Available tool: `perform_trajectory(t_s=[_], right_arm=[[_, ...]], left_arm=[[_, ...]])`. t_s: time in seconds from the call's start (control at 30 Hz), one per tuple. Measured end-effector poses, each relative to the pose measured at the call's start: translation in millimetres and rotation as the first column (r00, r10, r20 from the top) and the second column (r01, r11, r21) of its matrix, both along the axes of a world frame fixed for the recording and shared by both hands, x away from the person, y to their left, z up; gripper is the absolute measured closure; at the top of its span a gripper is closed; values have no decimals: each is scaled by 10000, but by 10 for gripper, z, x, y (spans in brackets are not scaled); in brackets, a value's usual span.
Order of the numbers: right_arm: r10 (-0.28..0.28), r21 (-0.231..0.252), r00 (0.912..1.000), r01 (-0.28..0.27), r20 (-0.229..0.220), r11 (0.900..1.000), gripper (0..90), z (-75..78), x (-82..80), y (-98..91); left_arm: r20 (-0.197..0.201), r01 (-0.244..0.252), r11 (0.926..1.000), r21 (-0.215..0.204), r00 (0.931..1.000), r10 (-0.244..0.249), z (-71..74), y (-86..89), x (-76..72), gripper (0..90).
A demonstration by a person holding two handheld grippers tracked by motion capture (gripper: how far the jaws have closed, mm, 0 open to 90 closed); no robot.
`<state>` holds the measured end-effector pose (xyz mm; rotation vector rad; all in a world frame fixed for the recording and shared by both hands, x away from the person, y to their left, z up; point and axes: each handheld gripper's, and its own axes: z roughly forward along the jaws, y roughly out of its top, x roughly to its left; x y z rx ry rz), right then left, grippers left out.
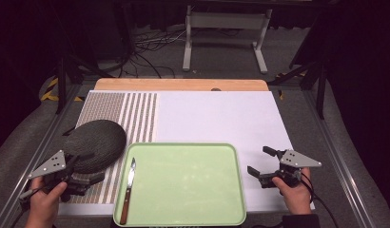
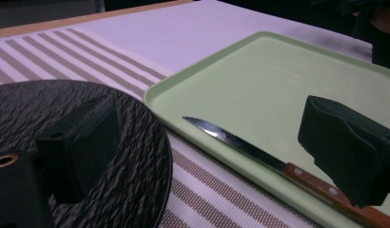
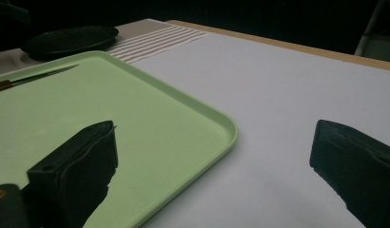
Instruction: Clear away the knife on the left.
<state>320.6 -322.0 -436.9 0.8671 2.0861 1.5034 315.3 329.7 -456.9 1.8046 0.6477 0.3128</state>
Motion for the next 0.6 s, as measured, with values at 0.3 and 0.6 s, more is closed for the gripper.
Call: perform_trajectory(t_s=[0.3,0.6], right_arm=[[-248,155,9995,251,-205,9996,32,-115,-27,-97],[-183,213,9998,185,-116,9996,32,-105,-26,-88]], left_arm=[[91,-156,9974,705,9998,150,-87,-40,-32,78],[95,-166,9999,29,9998,166,-71,-17,-42,65]])
